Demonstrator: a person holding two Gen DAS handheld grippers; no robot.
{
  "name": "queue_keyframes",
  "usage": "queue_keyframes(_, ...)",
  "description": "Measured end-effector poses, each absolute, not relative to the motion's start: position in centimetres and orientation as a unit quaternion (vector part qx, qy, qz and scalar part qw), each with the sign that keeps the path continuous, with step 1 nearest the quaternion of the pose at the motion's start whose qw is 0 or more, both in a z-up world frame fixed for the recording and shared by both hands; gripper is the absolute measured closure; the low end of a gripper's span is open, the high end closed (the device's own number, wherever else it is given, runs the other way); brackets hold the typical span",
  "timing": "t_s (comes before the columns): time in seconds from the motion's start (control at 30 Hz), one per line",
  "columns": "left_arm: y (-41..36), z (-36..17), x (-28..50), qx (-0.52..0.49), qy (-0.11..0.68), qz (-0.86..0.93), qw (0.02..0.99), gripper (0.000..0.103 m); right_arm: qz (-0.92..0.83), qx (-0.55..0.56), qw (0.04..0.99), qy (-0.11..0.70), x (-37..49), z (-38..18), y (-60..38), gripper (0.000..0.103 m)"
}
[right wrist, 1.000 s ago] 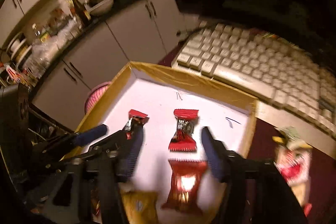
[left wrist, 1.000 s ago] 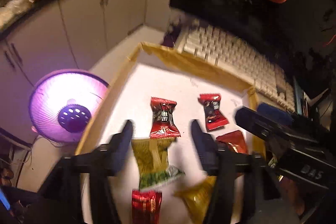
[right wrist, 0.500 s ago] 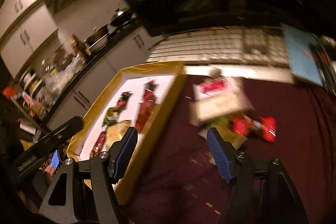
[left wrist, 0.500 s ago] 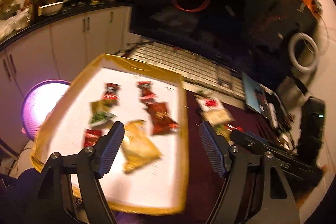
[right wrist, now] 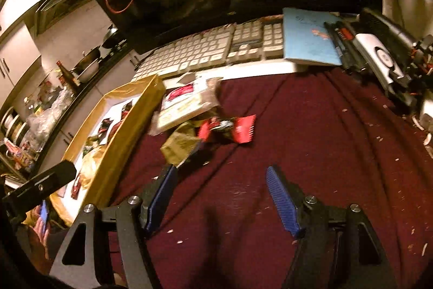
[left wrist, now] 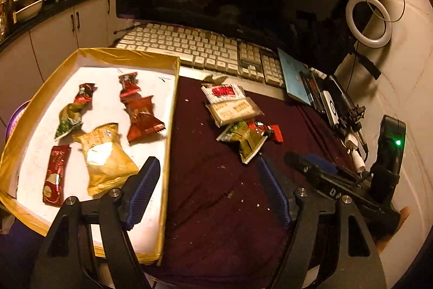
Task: Organize snacks
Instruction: 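Return both tools from the box to the snack pile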
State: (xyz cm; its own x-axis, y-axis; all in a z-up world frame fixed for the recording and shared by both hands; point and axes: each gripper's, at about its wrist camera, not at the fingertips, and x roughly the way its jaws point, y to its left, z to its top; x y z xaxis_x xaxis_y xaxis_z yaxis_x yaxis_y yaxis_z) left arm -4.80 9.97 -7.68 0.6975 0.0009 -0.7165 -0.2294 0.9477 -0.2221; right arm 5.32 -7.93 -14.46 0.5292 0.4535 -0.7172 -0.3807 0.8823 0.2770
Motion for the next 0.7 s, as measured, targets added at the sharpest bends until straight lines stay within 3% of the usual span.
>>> queue_keyframes(0.7, 8.0, -8.4, -3.1, -0.125, 0.404, 0.056, 0.905, 0.029, 0.274, 0.084, 0.866, 0.41, 7.1, -14.7, -8.1, 0.031)
